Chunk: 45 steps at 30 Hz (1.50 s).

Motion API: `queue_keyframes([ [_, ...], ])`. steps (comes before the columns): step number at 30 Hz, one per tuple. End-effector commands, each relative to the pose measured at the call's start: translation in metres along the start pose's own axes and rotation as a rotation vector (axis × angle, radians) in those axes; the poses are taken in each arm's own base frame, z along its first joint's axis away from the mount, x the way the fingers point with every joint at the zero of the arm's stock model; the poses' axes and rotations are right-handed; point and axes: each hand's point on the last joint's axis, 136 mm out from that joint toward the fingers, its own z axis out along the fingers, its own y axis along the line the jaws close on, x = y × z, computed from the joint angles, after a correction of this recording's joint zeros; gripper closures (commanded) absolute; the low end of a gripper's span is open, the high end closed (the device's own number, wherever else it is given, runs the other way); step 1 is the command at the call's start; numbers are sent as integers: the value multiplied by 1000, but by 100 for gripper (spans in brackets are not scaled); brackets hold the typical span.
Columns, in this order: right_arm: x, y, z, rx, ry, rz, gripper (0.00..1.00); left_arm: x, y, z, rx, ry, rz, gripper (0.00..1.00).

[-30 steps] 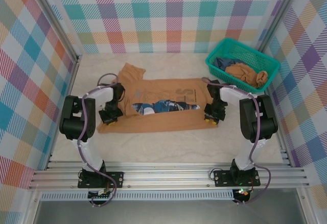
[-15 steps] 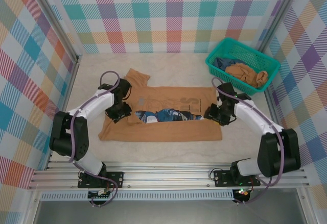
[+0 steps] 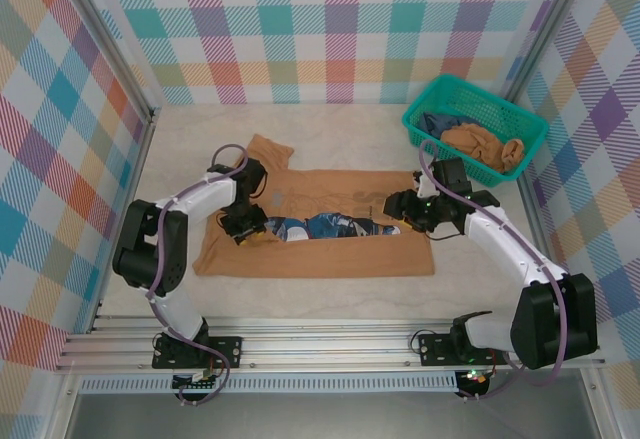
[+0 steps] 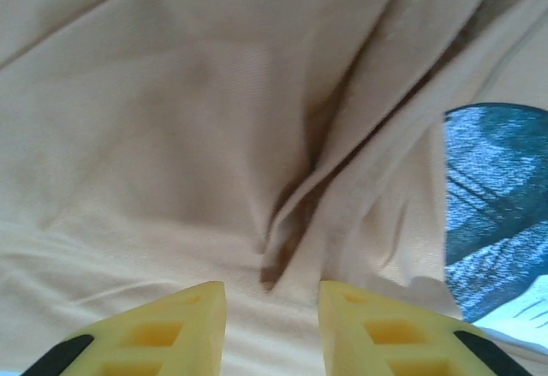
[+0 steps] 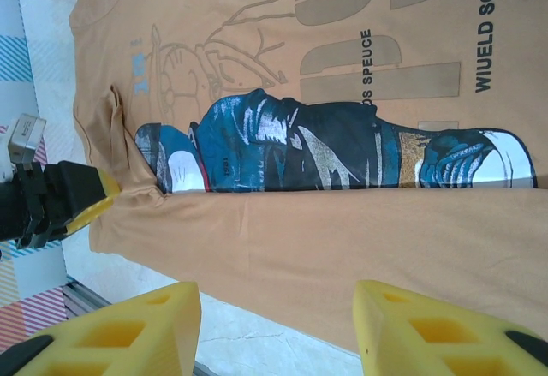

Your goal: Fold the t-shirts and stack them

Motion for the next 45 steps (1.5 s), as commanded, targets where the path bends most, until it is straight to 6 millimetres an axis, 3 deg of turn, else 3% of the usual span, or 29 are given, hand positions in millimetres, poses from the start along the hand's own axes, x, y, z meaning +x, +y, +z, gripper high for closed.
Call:
queue_keyframes([
  [1,7,3,1,-32,19,-14,50,2,-16,1,26,-1,39,70],
  [12,7,1,4,-28,23,-3,51,-3,-28,-3,31,-21,67,100],
  [24,7,-5,5,5,21,12,52,-5,-63,-16,36,-41,215,100],
  [45,15,-13,8,24,51,35,53,-10,-118,-8,-2,-57,517,100],
])
